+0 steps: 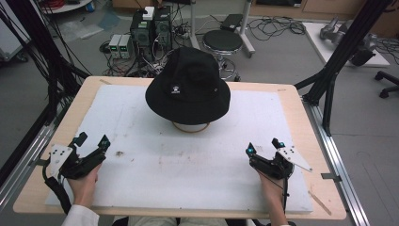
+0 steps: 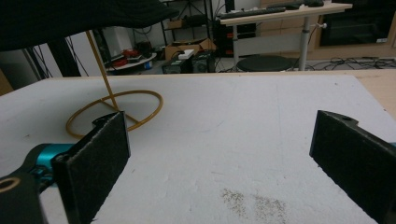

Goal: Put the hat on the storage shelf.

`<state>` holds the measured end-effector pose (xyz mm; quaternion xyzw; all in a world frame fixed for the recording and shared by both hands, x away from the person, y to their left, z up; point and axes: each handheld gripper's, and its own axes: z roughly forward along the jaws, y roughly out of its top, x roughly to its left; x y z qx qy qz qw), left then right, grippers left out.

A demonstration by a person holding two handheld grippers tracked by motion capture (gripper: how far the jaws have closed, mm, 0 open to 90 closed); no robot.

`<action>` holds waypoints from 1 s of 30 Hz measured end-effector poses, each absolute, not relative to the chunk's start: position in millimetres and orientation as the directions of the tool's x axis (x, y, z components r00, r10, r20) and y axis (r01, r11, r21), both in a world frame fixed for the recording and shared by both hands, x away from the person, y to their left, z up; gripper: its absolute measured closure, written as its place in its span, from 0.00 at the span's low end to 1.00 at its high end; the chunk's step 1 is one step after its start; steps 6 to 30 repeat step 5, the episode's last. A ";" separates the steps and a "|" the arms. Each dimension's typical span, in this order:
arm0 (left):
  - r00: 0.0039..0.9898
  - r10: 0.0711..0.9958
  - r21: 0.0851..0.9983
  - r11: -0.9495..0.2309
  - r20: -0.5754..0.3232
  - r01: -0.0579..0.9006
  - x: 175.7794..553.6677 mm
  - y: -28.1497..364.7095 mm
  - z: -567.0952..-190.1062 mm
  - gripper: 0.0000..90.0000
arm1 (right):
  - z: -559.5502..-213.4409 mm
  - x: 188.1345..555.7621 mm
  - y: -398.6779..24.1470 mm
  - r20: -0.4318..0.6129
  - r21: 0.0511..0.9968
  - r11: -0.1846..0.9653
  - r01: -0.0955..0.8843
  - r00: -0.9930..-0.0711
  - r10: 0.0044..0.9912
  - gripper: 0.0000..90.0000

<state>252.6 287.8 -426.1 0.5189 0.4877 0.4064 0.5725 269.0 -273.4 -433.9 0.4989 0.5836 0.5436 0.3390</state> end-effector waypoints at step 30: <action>0.191 0.972 0.991 0.130 -0.136 0.042 251.6 288.8 -426.6 0.23 | -434.2 269.8 -273.7 0.143 0.973 -0.085 0.212 -0.274 0.951 0.05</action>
